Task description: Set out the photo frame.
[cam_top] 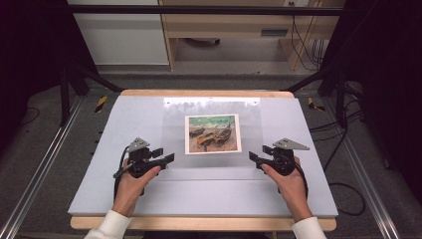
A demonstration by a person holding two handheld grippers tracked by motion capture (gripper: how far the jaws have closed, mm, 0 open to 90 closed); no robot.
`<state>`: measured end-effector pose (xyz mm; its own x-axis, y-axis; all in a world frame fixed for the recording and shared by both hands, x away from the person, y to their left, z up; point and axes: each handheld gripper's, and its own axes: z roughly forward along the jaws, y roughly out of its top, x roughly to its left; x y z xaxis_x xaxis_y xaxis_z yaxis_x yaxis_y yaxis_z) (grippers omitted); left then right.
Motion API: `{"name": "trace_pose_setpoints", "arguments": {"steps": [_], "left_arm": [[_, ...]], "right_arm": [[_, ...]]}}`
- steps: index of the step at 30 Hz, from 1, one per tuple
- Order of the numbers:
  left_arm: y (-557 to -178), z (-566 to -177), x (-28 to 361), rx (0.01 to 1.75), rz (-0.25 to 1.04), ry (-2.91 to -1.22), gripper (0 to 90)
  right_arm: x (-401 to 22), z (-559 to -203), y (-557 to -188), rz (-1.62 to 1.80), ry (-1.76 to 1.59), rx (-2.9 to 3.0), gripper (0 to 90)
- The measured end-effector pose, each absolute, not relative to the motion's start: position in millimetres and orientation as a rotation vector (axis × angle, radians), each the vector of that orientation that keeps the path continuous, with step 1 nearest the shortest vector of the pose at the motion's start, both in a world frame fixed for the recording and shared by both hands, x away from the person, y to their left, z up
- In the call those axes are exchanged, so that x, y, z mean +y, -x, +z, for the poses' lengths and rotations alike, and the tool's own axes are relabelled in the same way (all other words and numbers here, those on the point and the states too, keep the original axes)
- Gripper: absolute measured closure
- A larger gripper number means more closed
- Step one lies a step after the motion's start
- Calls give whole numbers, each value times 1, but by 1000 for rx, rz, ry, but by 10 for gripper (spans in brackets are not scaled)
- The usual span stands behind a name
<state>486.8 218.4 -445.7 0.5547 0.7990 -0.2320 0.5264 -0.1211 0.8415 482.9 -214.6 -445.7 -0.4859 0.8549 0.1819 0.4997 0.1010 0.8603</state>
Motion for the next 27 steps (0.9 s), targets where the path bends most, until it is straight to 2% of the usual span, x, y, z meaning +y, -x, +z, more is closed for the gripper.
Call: {"name": "trace_pose_setpoints", "arguments": {"steps": [27], "left_arm": [[-473, -442, 220, 1112, 363, -1803, 499]], "right_arm": [[-216, -444, -465, 1312, -1303, 2000, 455]]}}
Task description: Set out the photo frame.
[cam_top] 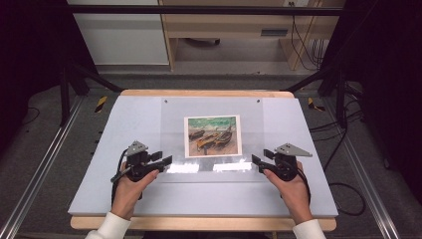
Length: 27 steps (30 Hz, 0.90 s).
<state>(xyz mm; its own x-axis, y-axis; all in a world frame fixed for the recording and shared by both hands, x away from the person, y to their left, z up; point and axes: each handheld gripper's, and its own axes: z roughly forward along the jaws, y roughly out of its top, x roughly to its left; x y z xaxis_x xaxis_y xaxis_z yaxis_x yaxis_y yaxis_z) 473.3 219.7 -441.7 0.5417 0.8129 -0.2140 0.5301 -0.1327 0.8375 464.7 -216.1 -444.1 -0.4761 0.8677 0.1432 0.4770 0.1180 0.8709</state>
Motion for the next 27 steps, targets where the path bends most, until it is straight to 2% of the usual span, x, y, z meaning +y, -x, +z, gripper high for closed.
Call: {"name": "trace_pose_setpoints", "arguments": {"steps": [27], "left_arm": [[-458, -438, 220, 1139, 382, -1821, 589]], "right_arm": [[-218, -444, -445, 1280, -1297, 1982, 569]]}}
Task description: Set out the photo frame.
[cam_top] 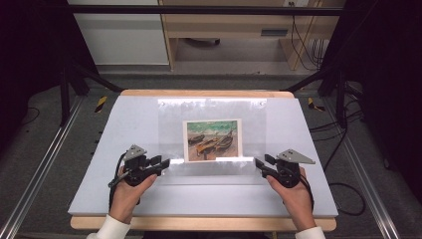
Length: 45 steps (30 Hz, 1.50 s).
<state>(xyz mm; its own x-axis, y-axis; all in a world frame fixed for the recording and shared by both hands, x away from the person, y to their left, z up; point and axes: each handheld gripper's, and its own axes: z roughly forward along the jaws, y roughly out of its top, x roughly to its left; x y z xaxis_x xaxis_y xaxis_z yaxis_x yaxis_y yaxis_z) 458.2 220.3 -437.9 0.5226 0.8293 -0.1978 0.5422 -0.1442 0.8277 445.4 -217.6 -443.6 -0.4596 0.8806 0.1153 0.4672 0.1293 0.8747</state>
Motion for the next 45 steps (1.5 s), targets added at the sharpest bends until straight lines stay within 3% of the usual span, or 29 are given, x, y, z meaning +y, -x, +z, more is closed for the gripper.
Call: {"name": "trace_pose_setpoints", "arguments": {"steps": [45], "left_arm": [[-434, -441, 217, 1159, 395, -1859, 646]], "right_arm": [[-219, -447, -422, 1217, -1283, 1993, 693]]}}
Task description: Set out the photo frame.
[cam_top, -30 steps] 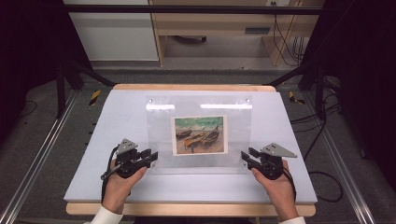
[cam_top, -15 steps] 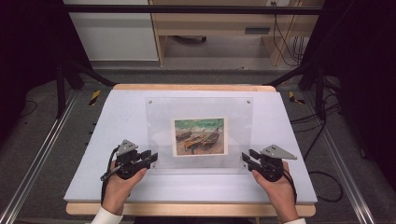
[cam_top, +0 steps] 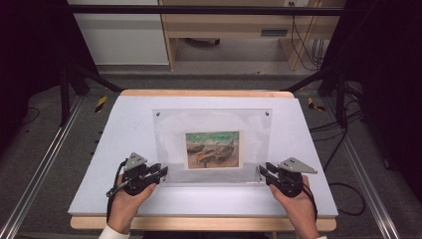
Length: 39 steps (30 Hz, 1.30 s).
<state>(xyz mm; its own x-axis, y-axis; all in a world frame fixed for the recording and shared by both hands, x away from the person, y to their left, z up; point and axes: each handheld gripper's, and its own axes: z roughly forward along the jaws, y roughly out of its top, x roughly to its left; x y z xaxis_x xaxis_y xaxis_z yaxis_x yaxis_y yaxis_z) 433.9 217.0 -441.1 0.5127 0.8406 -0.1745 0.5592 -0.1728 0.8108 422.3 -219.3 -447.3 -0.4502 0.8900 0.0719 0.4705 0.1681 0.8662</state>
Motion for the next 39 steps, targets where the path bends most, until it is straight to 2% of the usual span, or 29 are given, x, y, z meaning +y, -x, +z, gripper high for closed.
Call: {"name": "trace_pose_setpoints", "arguments": {"steps": [39], "left_arm": [[-427, -444, 217, 1144, 386, -1896, 642]], "right_arm": [[-219, -450, -412, 1191, -1279, 2022, 699]]}}
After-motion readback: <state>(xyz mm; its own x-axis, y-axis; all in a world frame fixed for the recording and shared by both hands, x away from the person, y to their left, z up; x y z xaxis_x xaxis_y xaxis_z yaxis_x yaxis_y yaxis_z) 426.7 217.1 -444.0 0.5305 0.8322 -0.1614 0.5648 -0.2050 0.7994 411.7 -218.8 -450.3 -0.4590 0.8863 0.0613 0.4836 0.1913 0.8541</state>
